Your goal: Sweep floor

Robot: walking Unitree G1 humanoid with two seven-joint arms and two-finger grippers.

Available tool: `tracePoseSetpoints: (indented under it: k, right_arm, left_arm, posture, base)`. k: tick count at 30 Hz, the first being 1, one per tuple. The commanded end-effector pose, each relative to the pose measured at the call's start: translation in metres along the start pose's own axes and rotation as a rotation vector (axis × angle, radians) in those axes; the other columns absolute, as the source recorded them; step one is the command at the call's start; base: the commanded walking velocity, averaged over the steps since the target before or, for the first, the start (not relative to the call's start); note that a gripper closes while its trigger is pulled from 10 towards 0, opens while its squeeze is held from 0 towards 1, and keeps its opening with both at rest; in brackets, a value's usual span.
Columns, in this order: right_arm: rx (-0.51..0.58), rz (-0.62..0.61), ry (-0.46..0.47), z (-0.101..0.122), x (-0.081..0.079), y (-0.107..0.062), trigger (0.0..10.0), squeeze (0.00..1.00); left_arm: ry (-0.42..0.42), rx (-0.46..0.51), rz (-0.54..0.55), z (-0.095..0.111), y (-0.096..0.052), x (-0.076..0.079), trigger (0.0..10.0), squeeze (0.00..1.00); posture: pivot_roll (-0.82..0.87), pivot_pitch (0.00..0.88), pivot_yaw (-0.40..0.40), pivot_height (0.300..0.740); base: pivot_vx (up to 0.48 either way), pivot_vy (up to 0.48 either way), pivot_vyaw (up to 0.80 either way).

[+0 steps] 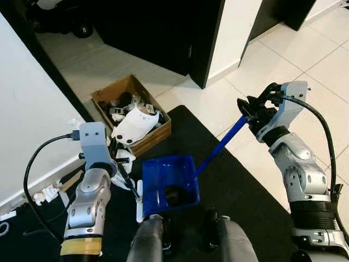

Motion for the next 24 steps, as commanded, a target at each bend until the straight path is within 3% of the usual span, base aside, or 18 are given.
tracePoseSetpoints:
  k: [1, 4, 16, 24]
  right_arm:
    - [0.038, 0.003, -0.005, 0.0054, 0.0011, -0.0013, 10.0, 0.00]
    - [0.038, 0.002, -0.005, 0.0049, 0.0015, -0.0015, 10.0, 0.00]
    - [0.034, 0.003, -0.011, 0.0031, 0.0022, -0.0024, 10.0, 0.00]
    - [0.033, 0.009, -0.015, 0.0030, 0.0018, -0.0013, 10.0, 0.00]
  left_arm:
    - [-0.002, 0.015, 0.006, 0.0004, 0.0005, 0.0008, 10.0, 0.00]
    - [-0.001, 0.013, 0.007, 0.0001, 0.0007, 0.0005, 10.0, 0.00]
    - [-0.005, 0.003, 0.020, -0.0030, 0.0009, -0.0027, 10.0, 0.00]
    - [-0.010, 0.001, 0.036, -0.0042, 0.0006, -0.0068, 10.0, 0.00]
  posture:
    - [0.07, 0.157, -0.001, 0.740]
    - [0.07, 0.159, 0.000, 0.740]
    - [0.07, 0.161, -0.004, 0.740]
    - [0.07, 0.160, -0.007, 0.740]
  base:
    - [0.000, -0.364, 0.00]
    - [0.000, -0.359, 0.00]
    - [0.293, -0.330, 0.00]
    - [0.458, 0.000, 0.00]
Point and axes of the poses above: a point about 5 cm out from each wrist's last joint towards the gripper, its own y axis pointing out of the wrist towards the gripper, its own z axis along the axis of the wrist's last joint, x = y × z, the point moved 5 cm from there along y, pointing out of the wrist towards the gripper, and after that the axes turned 1 degree about -y, right-handed, at the moved point
